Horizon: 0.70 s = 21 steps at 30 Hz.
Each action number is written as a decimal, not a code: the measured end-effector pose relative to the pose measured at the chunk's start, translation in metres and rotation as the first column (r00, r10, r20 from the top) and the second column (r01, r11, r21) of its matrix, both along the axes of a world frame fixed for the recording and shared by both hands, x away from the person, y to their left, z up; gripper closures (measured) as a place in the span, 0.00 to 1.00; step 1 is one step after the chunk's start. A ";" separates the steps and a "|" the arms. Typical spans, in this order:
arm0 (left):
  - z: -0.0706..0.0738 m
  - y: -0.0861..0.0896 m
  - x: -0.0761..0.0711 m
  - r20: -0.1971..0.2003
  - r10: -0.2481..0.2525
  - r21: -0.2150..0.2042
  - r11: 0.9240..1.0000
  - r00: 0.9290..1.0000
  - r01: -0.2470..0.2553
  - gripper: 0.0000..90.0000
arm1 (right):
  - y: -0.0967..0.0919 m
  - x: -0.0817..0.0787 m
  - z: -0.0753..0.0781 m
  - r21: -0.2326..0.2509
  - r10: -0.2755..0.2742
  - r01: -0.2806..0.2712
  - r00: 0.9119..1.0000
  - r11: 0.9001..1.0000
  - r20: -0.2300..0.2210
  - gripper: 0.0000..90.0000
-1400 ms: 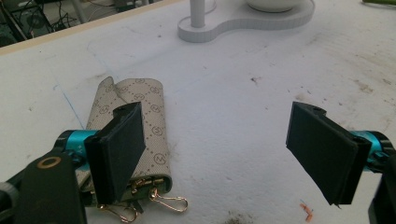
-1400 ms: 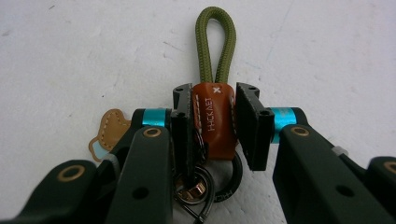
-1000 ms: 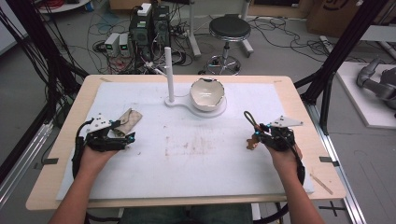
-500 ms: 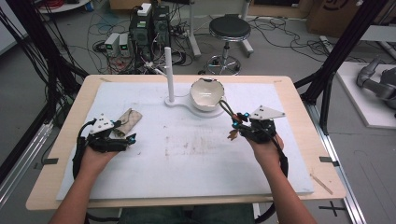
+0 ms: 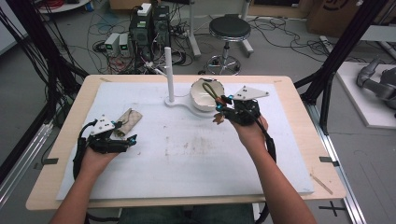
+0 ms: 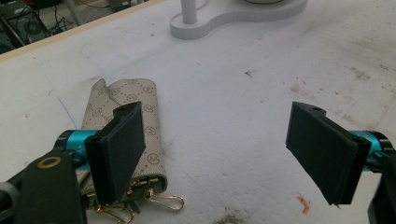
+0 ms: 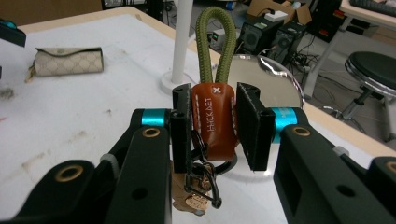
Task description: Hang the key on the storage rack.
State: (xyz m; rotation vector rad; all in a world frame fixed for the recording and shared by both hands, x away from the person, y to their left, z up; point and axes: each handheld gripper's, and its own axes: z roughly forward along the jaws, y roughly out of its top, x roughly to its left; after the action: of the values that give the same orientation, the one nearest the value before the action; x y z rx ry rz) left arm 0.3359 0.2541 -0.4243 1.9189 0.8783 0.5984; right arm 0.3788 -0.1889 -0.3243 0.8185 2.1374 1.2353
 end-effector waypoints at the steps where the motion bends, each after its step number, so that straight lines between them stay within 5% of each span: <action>1: 0.000 0.000 0.000 0.002 0.000 0.001 1.000 1.000 0.000 0.22 | 0.003 0.002 0.003 -0.002 0.001 -0.001 1.000 1.000 0.001 0.76; 21: -0.001 0.003 0.002 -0.004 0.008 -0.012 1.000 1.000 -0.008 0.22 | 0.070 0.030 0.045 -0.065 0.088 -0.083 0.993 0.994 0.078 0.77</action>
State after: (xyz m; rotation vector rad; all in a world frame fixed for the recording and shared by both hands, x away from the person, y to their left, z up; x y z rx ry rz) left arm 0.3381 0.2572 -0.4251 1.9074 0.8905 0.5934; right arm 0.4088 -0.1189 -0.2790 0.6459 2.1532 1.2168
